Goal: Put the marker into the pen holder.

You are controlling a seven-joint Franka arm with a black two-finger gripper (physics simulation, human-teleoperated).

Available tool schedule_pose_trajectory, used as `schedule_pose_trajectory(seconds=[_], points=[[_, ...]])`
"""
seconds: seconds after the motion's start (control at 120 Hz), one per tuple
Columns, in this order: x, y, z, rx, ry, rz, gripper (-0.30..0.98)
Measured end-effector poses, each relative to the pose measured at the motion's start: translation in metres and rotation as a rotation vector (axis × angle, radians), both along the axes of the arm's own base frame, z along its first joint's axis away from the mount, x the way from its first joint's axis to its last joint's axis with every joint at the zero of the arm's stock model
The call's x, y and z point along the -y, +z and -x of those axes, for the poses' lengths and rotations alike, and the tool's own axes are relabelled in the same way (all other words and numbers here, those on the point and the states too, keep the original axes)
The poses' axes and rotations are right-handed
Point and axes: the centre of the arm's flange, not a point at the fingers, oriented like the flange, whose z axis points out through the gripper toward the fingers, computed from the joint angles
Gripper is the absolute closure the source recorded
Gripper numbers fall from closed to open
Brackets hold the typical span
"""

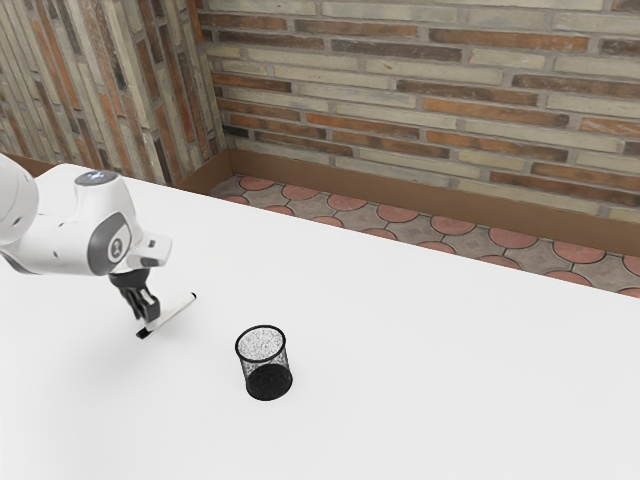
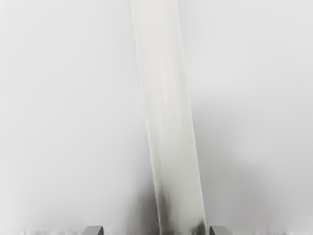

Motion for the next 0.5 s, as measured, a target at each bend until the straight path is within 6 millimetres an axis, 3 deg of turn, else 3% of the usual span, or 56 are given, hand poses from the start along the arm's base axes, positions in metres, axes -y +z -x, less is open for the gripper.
schedule_pose_trajectory(seconds=[0.5], points=[[0.0056, -0.0078, 0.0001, -0.03, 0.087, 0.009, 0.6]])
